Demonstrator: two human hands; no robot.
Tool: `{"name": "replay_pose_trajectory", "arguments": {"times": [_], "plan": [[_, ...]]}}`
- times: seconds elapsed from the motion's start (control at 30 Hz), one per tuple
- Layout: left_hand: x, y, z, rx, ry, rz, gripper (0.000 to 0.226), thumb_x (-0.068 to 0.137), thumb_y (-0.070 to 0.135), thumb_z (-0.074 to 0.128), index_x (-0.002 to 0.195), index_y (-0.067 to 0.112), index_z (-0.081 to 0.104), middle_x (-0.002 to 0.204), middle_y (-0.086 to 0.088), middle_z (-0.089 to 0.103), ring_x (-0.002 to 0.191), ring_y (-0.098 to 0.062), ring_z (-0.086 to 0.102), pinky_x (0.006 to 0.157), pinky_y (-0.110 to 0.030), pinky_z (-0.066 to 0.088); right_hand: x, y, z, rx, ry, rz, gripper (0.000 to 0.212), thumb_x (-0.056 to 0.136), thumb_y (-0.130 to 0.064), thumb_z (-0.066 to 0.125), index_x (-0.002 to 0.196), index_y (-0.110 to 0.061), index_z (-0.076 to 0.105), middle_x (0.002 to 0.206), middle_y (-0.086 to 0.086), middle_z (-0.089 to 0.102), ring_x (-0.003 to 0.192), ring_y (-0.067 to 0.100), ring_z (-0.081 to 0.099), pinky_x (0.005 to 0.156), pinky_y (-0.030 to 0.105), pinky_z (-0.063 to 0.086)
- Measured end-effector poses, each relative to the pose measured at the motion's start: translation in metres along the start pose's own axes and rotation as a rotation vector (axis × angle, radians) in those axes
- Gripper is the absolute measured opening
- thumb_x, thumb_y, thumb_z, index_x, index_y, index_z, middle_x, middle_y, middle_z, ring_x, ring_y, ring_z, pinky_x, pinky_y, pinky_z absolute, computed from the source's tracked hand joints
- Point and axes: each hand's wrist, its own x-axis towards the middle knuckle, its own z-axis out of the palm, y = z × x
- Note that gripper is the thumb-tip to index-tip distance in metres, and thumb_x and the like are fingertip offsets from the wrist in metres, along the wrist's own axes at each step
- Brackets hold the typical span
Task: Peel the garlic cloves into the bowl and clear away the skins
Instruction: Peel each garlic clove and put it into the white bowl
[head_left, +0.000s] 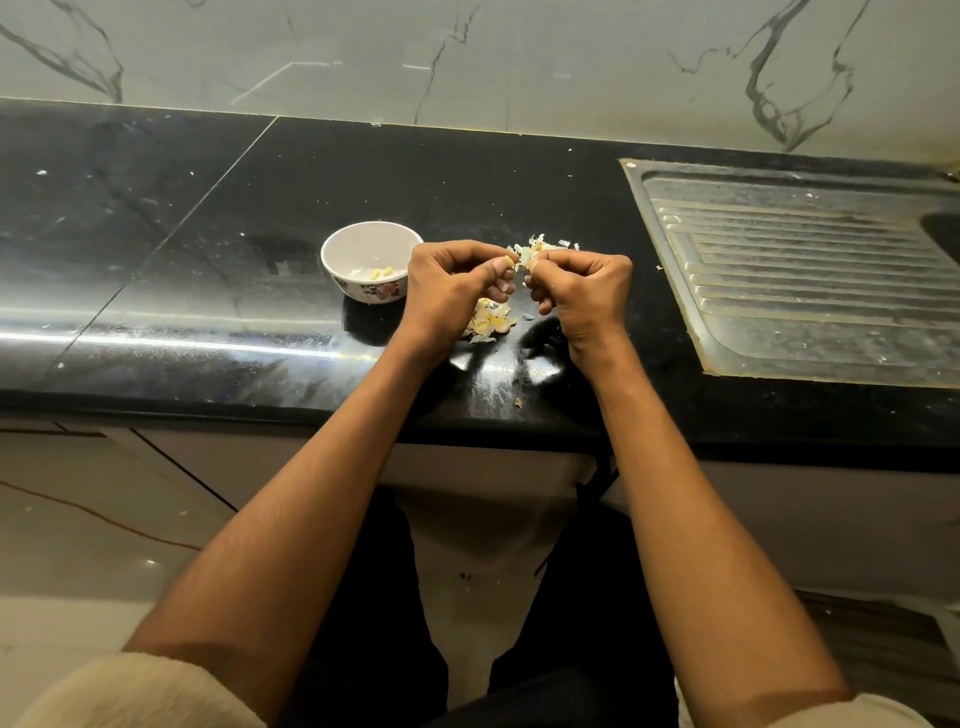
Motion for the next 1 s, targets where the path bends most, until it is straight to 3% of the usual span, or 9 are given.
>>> {"name": "replay_pose_trajectory", "arguments": {"times": [0.17, 0.3, 0.57, 1.0], "plan": [[0.0006, -0.0015, -0.0001, -0.002, 0.002, -0.010, 0.013, 0.092, 0.000, 0.069, 0.100, -0.005, 0.077, 0.083, -0.016, 0.077, 0.071, -0.032, 0.070, 0.067, -0.032, 0.059, 0.0016, 0.0021, -0.0009, -0.033, 0.064, -0.029, 0.023, 0.080, 0.000, 0.073, 0.064, -0.015, 0.077, 0.060, 0.011, 0.069, 0.052, 0.019, 0.060, 0.045, 0.026, 0.047], [0.0013, -0.0018, 0.0008, -0.006, 0.004, -0.009, 0.013, 0.091, -0.002, 0.069, 0.101, -0.005, 0.077, 0.081, -0.018, 0.076, 0.066, -0.023, 0.067, 0.065, -0.029, 0.058, 0.0000, 0.0052, 0.0007, -0.225, 0.046, -0.214, 0.007, 0.080, -0.008, 0.077, 0.075, -0.011, 0.081, 0.069, -0.001, 0.074, 0.059, 0.014, 0.069, 0.055, 0.032, 0.058], [0.0029, -0.0047, 0.0043, 0.043, 0.027, -0.022, 0.014, 0.090, -0.001, 0.071, 0.101, -0.002, 0.079, 0.082, -0.013, 0.078, 0.065, -0.014, 0.069, 0.064, -0.025, 0.056, -0.0038, 0.0076, 0.0028, -0.420, 0.059, -0.443, 0.003, 0.074, -0.012, 0.076, 0.075, -0.011, 0.080, 0.070, -0.004, 0.073, 0.058, 0.007, 0.065, 0.057, 0.020, 0.053], [0.0028, -0.0072, 0.0029, 0.138, 0.000, -0.001, 0.012, 0.090, 0.001, 0.071, 0.097, 0.004, 0.080, 0.077, -0.012, 0.077, 0.060, -0.015, 0.066, 0.064, -0.027, 0.055, -0.0041, 0.0078, 0.0021, -0.474, 0.037, -0.498, 0.004, 0.074, -0.011, 0.077, 0.074, -0.014, 0.081, 0.067, -0.005, 0.073, 0.058, 0.007, 0.065, 0.056, 0.030, 0.056]]}}
